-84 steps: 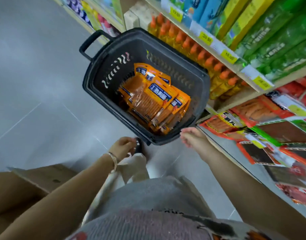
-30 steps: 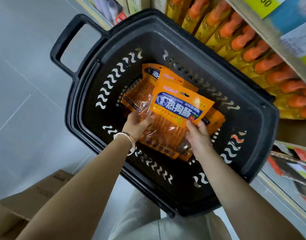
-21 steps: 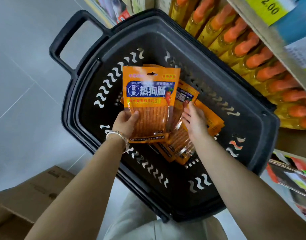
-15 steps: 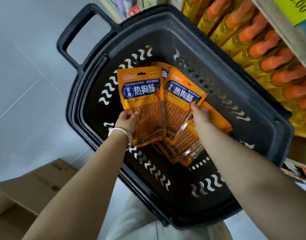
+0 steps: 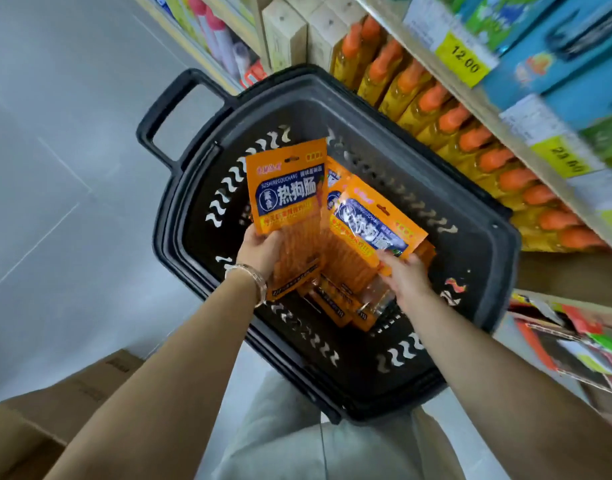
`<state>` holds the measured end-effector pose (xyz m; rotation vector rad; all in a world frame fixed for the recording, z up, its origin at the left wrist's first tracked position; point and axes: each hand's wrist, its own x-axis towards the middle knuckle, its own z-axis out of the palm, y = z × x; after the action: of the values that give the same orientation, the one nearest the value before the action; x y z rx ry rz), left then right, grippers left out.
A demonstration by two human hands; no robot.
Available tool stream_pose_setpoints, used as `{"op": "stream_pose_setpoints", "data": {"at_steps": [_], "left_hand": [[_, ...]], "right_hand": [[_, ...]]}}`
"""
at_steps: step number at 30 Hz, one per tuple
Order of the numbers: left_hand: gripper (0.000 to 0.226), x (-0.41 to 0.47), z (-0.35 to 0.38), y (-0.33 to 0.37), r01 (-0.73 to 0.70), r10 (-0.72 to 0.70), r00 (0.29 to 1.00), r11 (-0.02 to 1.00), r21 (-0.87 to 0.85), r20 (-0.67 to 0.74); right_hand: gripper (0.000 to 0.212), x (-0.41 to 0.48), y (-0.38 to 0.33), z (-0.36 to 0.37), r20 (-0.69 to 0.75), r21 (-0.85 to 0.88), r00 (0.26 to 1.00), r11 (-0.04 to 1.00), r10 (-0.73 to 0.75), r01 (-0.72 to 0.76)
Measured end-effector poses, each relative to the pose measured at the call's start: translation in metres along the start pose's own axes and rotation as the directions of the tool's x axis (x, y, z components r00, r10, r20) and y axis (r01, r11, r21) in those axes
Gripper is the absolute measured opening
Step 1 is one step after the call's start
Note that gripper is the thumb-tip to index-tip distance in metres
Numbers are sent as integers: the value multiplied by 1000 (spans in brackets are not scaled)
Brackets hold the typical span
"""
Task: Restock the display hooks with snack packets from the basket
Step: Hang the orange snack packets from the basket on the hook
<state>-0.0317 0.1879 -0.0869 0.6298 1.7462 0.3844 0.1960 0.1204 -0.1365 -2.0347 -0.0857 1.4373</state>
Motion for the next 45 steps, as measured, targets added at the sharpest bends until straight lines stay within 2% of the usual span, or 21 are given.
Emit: {"op": "stream_pose_setpoints", "data": {"at_steps": [1, 2, 4, 6, 8, 12, 14, 17, 19, 21, 24, 27, 33, 36, 41, 45], "left_hand": [[31, -11, -1, 8, -24, 24, 999, 1000, 17, 24], [37, -23, -2, 15, -50, 49, 998, 998, 30, 46], [59, -49, -3, 29, -101, 97, 993, 993, 56, 68], [79, -76, 1, 42, -145, 137, 987, 984, 99, 88], [83, -109, 9, 52, -213, 195, 973, 966, 147, 127], [79, -170, 32, 62, -444, 392, 885, 872, 205, 251], [68, -203, 46, 65, -544, 472, 816, 822, 167, 334], [30, -259, 68, 63, -704, 607, 659, 705, 82, 444], [24, -296, 87, 59, -764, 670, 567, 646, 1, 479], [16, -333, 112, 56, -794, 723, 496, 602, -85, 482], [14, -387, 151, 47, -801, 762, 437, 571, -179, 478], [10, -436, 187, 43, -833, 818, 370, 502, -232, 441], [29, -525, 245, 58, -887, 908, 273, 366, -282, 319], [31, -558, 266, 72, -906, 938, 212, 294, -306, 275], [34, -601, 282, 103, -876, 953, 183, 270, -401, 243], [42, -622, 291, 130, -861, 963, 139, 233, -453, 231]], "right_hand": [[18, -15, 0, -9, -11, -18, 1000, 1000, -15, 15], [32, -31, -1, -17, -31, -35, 999, 999, -32, 31], [49, -63, -1, -31, -76, -47, 991, 993, -114, 111], [54, -97, -2, -46, -116, -87, 969, 974, -220, 211], [51, -131, -2, -64, -175, -121, 934, 948, -312, 294], [41, -195, -4, -115, -326, -76, 816, 874, -477, 480], [42, -219, 0, -147, -466, -89, 689, 804, -555, 588], [41, -252, 13, -199, -639, -61, 546, 743, -542, 667], [30, -272, 26, -239, -705, -54, 459, 686, -540, 725], [22, -292, 39, -283, -741, -74, 387, 640, -549, 765], [32, -317, 58, -353, -761, -140, 296, 592, -577, 794], [25, -354, 70, -416, -767, -192, 215, 537, -605, 822], [35, -425, 59, -525, -772, -352, -32, 386, -634, 853], [33, -452, 37, -565, -780, -355, -72, 345, -622, 869], [36, -491, -13, -598, -760, -390, -179, 218, -625, 895], [31, -507, -62, -617, -741, -371, -192, 153, -643, 916]]}}
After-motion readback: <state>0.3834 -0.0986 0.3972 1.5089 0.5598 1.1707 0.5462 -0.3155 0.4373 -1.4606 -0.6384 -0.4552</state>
